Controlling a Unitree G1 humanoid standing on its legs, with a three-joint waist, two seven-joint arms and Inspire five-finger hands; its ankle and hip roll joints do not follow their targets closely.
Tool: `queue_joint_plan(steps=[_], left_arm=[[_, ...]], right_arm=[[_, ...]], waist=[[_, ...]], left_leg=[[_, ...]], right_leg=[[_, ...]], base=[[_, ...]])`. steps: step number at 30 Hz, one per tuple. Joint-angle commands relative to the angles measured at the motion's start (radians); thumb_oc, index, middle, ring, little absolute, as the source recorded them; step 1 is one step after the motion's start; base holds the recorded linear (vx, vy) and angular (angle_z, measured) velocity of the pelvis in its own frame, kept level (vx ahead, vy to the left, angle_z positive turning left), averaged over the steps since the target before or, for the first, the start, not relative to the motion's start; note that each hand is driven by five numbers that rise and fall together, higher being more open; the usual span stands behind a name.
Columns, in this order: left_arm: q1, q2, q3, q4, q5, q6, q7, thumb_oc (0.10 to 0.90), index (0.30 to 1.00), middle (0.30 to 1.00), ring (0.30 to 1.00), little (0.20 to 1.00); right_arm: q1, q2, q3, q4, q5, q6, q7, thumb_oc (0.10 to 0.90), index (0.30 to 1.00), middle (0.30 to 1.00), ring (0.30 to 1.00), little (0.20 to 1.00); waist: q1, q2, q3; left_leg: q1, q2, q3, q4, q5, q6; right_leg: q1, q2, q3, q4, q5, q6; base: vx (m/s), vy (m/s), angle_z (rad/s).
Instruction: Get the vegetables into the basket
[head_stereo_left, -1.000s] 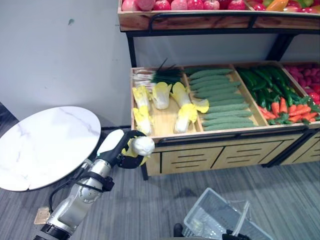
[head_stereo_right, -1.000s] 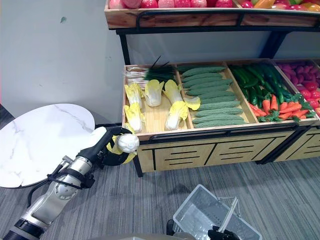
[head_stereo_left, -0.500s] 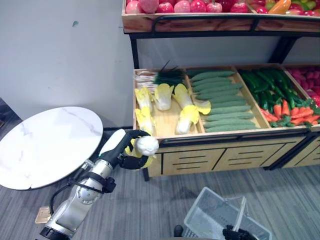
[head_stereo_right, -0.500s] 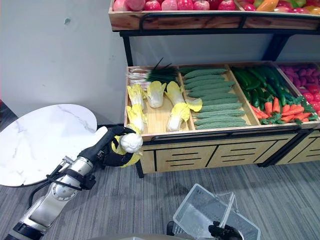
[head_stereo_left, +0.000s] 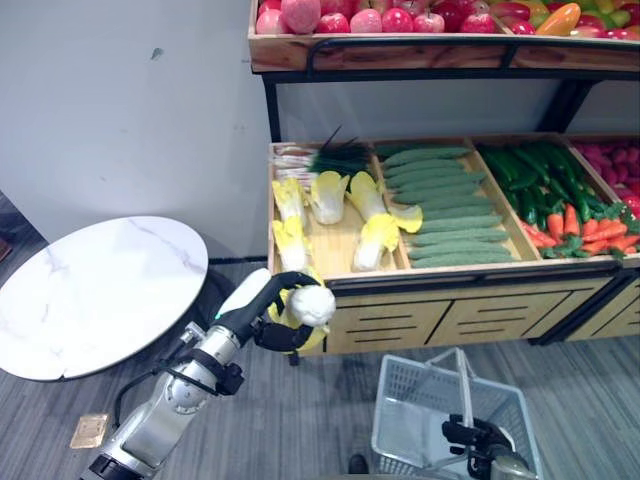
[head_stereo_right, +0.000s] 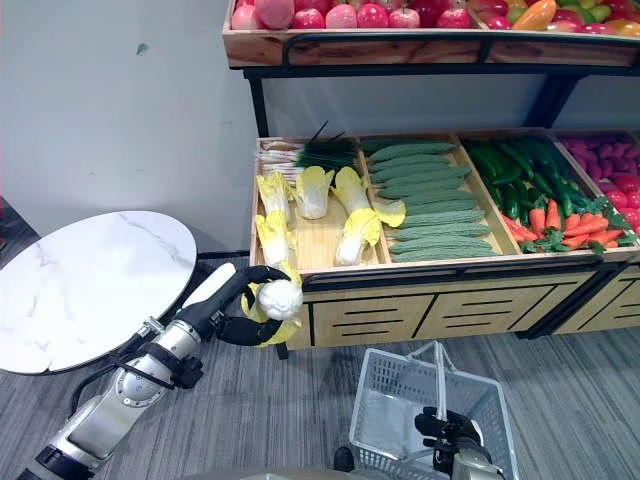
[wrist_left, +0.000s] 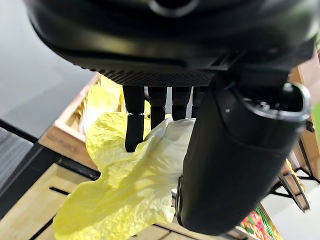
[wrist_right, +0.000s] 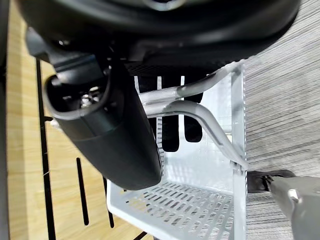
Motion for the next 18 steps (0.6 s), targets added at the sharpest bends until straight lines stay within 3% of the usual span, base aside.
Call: queue_joint_plan(steps=[1,18], left_arm=[[-0.158,-0.009,-0.014,-0.05,-0.011,-0.069,0.033,0.4,0.3,0.3,0.3,0.3],[-0.143,0.015,0.018,-0.064,-0.03,-0.061,0.027,0.4,0.3,0.3,0.3,0.3]], right_arm=[[-0.107,-0.054,0.001,-0.034,-0.029,-0.092,-0.027,0.4,0.3,0.3,0.3,0.3],[-0.068,-0.039,-0.062,0.013,0.02,-0.08,-0.035,0.4,0.3,0.3,0.3,0.3]], waist=[[-0.016,-0.015,-0.06],[-0.033,-0.011,-0.021]], left_leg=[[-0.051,0.012,-0.047,0.004,-0.023,-0.051],[-0.077,-0.006,-0.013,0.046,-0.053,-0.02]], right_leg=[[0.114,-0.015,0.005,0.006,-0.168,0.103],[0.085,-0.041,0.058,0.02,-0.152,0.119]], base=[[0.0,0.0,0.0],[-0.01,0.03,-0.1]])
